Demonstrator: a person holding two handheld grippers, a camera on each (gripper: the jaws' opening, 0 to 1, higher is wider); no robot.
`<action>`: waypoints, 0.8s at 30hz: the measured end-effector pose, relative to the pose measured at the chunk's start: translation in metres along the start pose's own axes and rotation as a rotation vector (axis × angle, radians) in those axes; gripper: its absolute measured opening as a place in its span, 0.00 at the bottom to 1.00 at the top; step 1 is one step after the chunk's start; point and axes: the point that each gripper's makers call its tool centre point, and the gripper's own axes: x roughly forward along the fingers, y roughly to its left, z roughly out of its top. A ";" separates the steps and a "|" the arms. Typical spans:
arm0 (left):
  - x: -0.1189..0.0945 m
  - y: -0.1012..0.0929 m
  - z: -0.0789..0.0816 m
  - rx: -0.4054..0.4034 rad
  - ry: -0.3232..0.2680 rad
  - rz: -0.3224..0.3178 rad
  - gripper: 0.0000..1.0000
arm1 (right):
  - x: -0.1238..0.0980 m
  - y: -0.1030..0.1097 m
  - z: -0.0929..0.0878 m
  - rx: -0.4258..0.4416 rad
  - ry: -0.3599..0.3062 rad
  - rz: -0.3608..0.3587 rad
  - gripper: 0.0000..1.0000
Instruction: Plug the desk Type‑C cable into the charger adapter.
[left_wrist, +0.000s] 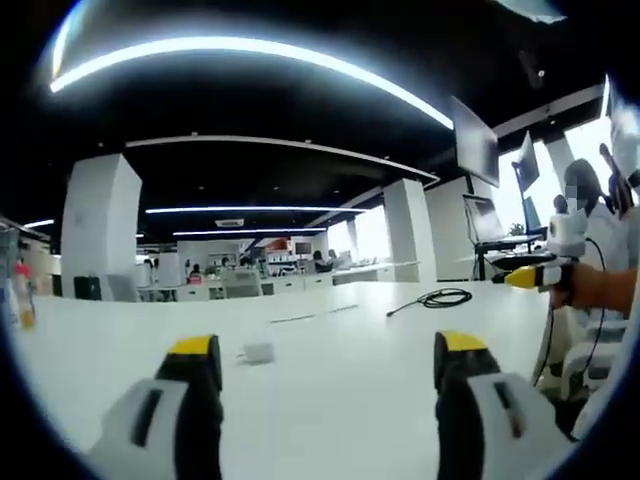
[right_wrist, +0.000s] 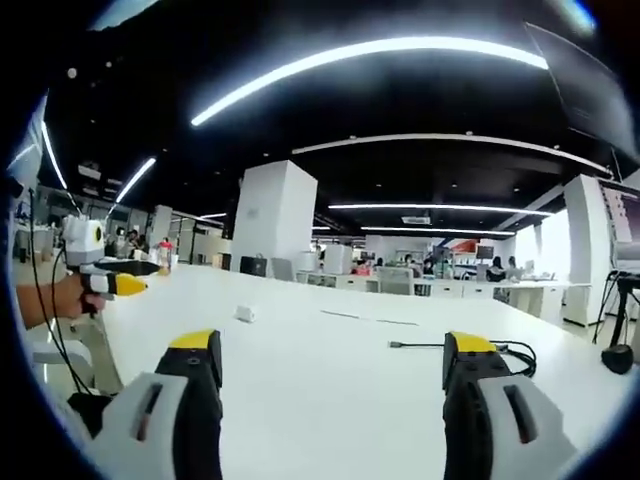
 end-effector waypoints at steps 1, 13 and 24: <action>0.000 0.001 -0.001 -0.001 0.005 0.001 0.87 | -0.001 -0.002 0.000 0.004 -0.002 -0.004 0.93; -0.006 0.017 -0.004 -0.003 -0.009 0.032 0.87 | 0.003 -0.017 0.004 0.013 -0.027 -0.037 0.93; -0.016 0.026 -0.014 -0.043 -0.015 0.047 0.87 | 0.006 -0.013 0.000 -0.015 -0.015 -0.063 0.92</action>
